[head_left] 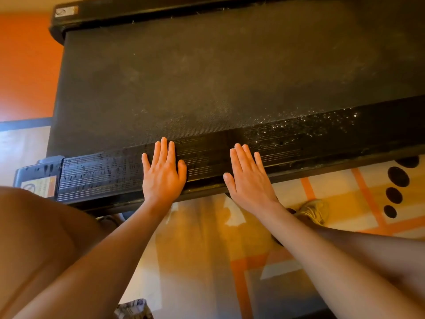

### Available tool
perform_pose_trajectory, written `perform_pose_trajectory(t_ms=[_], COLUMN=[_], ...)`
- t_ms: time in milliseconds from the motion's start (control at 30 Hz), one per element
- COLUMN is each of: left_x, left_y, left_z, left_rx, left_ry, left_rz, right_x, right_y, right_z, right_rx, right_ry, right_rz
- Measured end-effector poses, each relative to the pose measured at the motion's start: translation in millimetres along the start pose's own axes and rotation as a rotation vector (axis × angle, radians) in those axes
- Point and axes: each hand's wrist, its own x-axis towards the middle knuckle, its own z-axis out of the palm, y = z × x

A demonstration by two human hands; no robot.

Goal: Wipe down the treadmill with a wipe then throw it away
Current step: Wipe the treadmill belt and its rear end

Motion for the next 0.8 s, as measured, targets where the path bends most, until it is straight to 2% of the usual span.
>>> perform_pose_trajectory(t_ms=[233, 500, 633, 800], left_x=[0, 0, 0, 1], left_y=[1, -1, -2, 0], left_z=[0, 1, 0, 1], left_rx=[0.004, -0.007, 0.002, -0.003], left_ry=[-0.009, 0.003, -0.003, -0.009], left_rz=[-0.009, -0.005, -0.011, -0.005], right_x=[69, 4, 35, 69], right_y=[11, 13, 13, 10], right_z=[-19, -8, -13, -22], right_rx=[-0.076, -0.060, -0.057, -0.070], right_ry=[-0.020, -0.045, 0.002, -0.049], right_rz=[0.040, -0.062, -0.024, 0.030])
